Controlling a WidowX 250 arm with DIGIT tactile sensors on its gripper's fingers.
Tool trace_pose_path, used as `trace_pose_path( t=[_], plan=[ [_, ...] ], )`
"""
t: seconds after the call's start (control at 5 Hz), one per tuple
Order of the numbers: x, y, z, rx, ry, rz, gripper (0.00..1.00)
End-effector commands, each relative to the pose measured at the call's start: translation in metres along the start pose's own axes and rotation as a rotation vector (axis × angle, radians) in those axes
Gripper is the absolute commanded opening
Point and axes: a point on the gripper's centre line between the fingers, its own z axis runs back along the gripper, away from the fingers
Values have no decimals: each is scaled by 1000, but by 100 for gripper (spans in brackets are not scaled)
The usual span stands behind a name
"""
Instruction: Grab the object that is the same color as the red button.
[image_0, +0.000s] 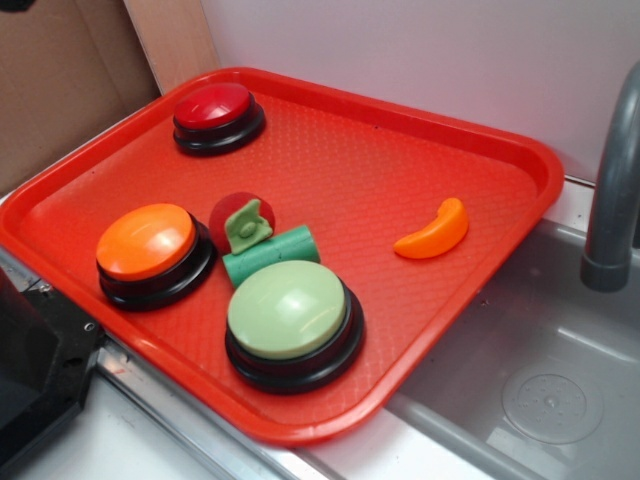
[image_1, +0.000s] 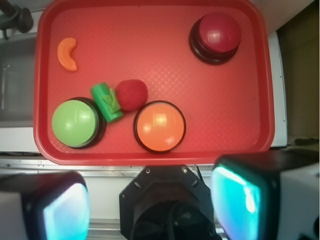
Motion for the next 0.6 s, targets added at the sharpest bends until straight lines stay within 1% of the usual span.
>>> trace_pose_path(
  t=[0.0,0.2,0.4],
  plan=[
    [0,0,0,0,0,0,100],
    [19,1,-34,-13,-21,8,100],
    [33,-3,-73,1,-64,11,100]
  ],
)
